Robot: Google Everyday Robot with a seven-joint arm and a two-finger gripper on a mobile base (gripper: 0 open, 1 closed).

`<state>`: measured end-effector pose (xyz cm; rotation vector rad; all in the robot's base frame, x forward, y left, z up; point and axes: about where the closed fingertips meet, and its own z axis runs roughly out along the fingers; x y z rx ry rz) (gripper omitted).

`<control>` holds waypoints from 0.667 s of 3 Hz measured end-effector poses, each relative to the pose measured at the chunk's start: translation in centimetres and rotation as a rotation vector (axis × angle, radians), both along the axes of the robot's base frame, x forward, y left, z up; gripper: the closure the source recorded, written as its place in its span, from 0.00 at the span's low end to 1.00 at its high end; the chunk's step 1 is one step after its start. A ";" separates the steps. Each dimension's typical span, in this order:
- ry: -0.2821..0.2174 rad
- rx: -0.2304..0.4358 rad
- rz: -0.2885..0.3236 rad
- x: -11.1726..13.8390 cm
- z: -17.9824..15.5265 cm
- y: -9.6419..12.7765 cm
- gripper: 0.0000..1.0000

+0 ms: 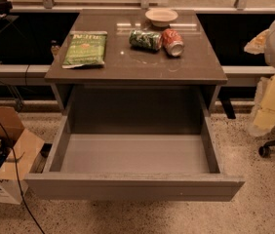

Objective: Place green jalapeno chip bag into top drawer

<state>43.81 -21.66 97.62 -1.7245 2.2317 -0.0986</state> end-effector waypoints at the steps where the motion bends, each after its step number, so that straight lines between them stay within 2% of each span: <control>1: 0.000 0.000 0.000 0.0 0.0 0.0 0.00; 2: -0.021 0.050 0.004 0.3 0.1 1.2 0.00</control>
Offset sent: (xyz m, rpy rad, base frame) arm 0.0075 0.0277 -0.0037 0.1248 -0.0299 0.0098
